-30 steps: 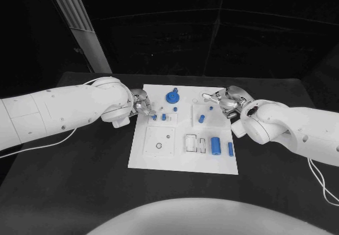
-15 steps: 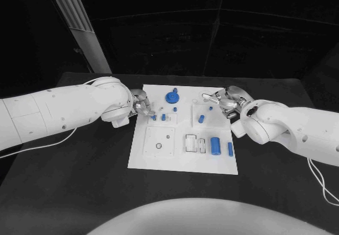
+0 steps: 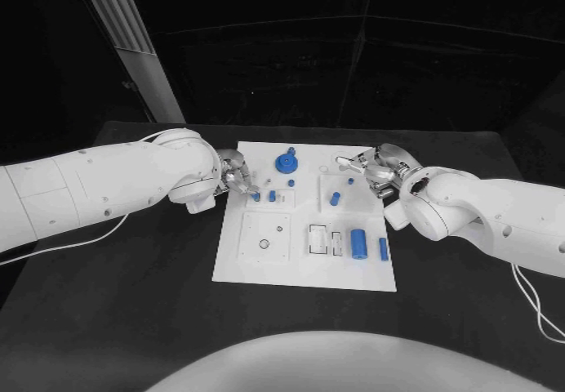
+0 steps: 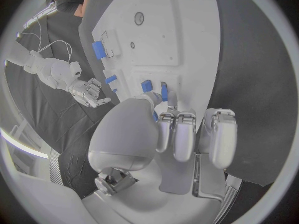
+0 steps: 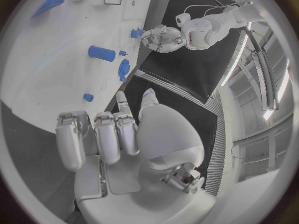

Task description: Assemble the parts on the task board

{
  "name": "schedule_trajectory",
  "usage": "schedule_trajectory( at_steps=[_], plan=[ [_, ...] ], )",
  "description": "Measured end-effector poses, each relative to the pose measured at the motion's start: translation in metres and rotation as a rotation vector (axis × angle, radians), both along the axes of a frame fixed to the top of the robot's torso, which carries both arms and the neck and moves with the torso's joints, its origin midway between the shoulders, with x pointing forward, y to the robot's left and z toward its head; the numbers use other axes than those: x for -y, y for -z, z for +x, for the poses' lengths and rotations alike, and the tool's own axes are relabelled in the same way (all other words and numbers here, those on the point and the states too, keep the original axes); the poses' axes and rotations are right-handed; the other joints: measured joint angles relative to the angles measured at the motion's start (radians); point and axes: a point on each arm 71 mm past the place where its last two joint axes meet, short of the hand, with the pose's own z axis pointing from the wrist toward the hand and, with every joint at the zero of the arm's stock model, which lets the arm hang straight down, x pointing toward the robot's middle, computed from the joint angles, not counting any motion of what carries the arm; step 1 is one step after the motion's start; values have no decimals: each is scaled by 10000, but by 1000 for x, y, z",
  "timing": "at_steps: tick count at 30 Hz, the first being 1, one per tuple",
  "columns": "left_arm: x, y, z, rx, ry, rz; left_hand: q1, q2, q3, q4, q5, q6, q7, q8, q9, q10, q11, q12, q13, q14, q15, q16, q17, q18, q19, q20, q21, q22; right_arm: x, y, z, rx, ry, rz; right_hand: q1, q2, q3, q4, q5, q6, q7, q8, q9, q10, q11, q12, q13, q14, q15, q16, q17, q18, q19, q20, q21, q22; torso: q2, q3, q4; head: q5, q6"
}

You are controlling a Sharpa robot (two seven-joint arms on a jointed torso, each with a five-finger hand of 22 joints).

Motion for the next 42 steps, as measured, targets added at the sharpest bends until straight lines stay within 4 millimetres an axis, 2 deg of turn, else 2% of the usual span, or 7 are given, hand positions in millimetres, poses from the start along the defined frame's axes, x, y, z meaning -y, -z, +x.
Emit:
schedule_trajectory(
  at_steps=[31, 39, 42],
  plan=[
    [2, 0, 2, -132, 110, 136, -89, 1, 22, 10, -31, 36, 0, -10, 9, 0, 0, 0, 0, 0, 0, 0, 0, -1, 0, 0, -40, 0, 0, 0, 0, -2, -1, 1, 0, 0, 0, 0, 0, 0, 0, 0, 0, 0, 0, 0, 4, 0, 0, 0, 0, 1, 0, 0, 0, 0, 0, 1, 2, -41, 25],
    [2, 0, 2, -181, 134, 187, -194, 105, 36, 18, -97, 35, 1, -11, -27, 0, 0, 0, 0, 0, 0, 0, 0, -1, 0, 0, -97, 0, 0, 0, 0, -2, -2, 1, 0, 0, -42, -42, 36, 0, 0, 0, 0, 0, 0, 0, 4, 0, 0, 0, 0, 0, 0, 0, 0, 0, 0, 1, 2, -32, 11],
    [2, 0, 2, -207, 140, 220, -252, 49, 37, 18, -143, 35, 2, -12, -32, 0, 0, 0, 0, 0, 0, 0, 0, 0, 0, 0, -97, 0, 0, 0, 0, -2, 0, -1, 0, 0, -42, -42, 36, 0, 0, 0, 0, 0, 0, 0, 5, 0, 0, 0, 0, 1, 0, 0, 0, 0, 1, 1, 2, -31, 10]
  ],
)
